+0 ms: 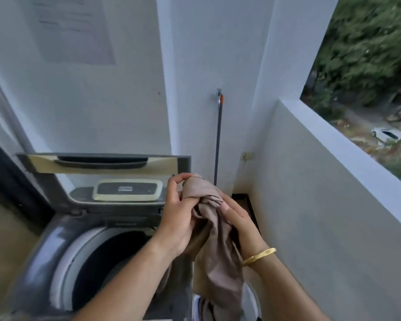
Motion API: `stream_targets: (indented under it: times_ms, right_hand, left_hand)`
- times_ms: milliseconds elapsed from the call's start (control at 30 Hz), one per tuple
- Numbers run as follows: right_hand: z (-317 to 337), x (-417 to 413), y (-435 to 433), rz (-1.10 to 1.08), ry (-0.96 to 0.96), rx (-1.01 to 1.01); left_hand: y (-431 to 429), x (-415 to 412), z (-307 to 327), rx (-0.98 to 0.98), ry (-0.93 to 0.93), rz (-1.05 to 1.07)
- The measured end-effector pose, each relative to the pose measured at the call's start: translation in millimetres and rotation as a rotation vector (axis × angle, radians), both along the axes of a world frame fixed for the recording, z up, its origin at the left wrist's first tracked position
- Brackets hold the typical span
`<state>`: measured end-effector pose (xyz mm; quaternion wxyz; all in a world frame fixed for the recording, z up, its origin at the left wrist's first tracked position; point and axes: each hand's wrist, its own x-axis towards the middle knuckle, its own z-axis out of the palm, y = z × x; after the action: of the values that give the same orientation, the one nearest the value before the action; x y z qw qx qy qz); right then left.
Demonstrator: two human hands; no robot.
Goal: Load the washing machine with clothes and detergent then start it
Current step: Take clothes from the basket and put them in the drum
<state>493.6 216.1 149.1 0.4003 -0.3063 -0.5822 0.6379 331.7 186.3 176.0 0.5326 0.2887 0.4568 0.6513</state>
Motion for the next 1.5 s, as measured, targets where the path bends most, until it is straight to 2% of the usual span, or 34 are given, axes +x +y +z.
stream_targets:
  times_ms: [67, 100, 167, 233, 300, 467, 567, 633, 700, 767, 833, 900, 933, 1000, 1067, 1100, 1167, 1300, 1333, 1400, 1500]
  right_hand:
    - [18.2, -22.1, -11.8, -0.010, -0.066, 0.077]
    - [24.9, -33.4, -17.0, -0.063, -0.103, 0.109]
    - [36.5, -61.8, -29.5, -0.175, -0.103, 0.106]
    - [46.1, -92.5, -40.8, -0.238, -0.034, 0.015]
    - [49.7, -116.9, -47.3, -0.270, 0.037, -0.131]
    - [33.7, -177.6, -68.9, -0.289, 0.205, -0.372]
    - [17.7, -204.7, -88.7, -0.282, 0.258, -0.347]
    - [5.5, -210.8, -99.1, -0.245, 0.102, -0.196]
    - [-6.6, -217.1, -113.9, -0.114, -0.061, -0.047]
    - [-9.1, -225.1, -132.8, 0.056, -0.170, 0.020]
    - [-10.7, -236.5, -142.3, 0.094, -0.254, 0.108]
    - [-14.8, -240.9, -137.5, -0.044, -0.322, 0.149]
    - [-15.8, -239.5, -131.6, -0.130, -0.328, 0.134]
    - [-16.8, -237.3, -121.3, -0.232, -0.265, 0.042]
    - [-17.4, -240.4, -117.1, -0.215, -0.157, -0.065]
    - [-16.8, -243.6, -117.5, -0.181, -0.127, -0.095]
    - [-18.7, -248.3, -116.1, -0.094, -0.156, -0.108]
    - [-27.8, -242.7, -104.3, 0.037, -0.446, -0.023]
    - [-28.9, -241.2, -101.5, 0.020, -0.467, 0.019]
    - [-39.1, -242.2, -92.5, -0.019, -0.389, 0.075]
    - [-49.4, -254.8, -84.4, 0.065, -0.476, 0.250]
  left_hand:
    - [-19.1, -27.1, 13.4, 0.066, -0.047, -0.141]
    - [-29.7, -41.7, 16.2, 0.104, 0.042, -0.198]
    - [-58.0, -78.2, 18.6, 0.177, 0.443, -0.261]
    - [-84.7, -113.5, 15.1, 0.130, 0.801, -0.262]
    - [-105.9, -135.5, 8.8, 0.063, 0.965, -0.263]
    - [-132.3, -166.5, -6.9, 0.063, 0.800, -0.310]
    - [-137.8, -197.6, -6.1, 0.094, 0.861, -0.068]
    - [-134.8, -218.0, -8.7, 0.040, 0.783, 0.088]
    - [-132.9, -228.6, -10.3, -0.049, 0.565, 0.207]
    - [-129.9, -225.5, -14.1, -0.145, 0.351, 0.263]
    - [-131.0, -222.7, -19.6, -0.155, 0.158, 0.183]
    - [-135.5, -227.6, -26.6, -0.113, 0.065, 0.007]
    - [-138.9, -233.1, -30.9, -0.072, 0.158, -0.090]
    - [-143.0, -245.6, -43.5, -0.005, 0.525, -0.228]
    - [-144.5, -250.6, -48.3, 0.042, 0.806, -0.262]
    - [-143.4, -250.4, -48.9, 0.072, 0.869, -0.250]
    - [-136.8, -252.2, -52.2, 0.128, 0.880, -0.172]
    - [-128.3, -267.4, -68.7, 0.045, 0.779, 0.006]
    - [-126.0, -269.5, -73.6, -0.004, 0.745, 0.044]
    - [-116.0, -272.7, -87.6, -0.072, 0.606, 0.115]
    - [-101.3, -271.4, -111.7, -0.073, 0.575, 0.033]
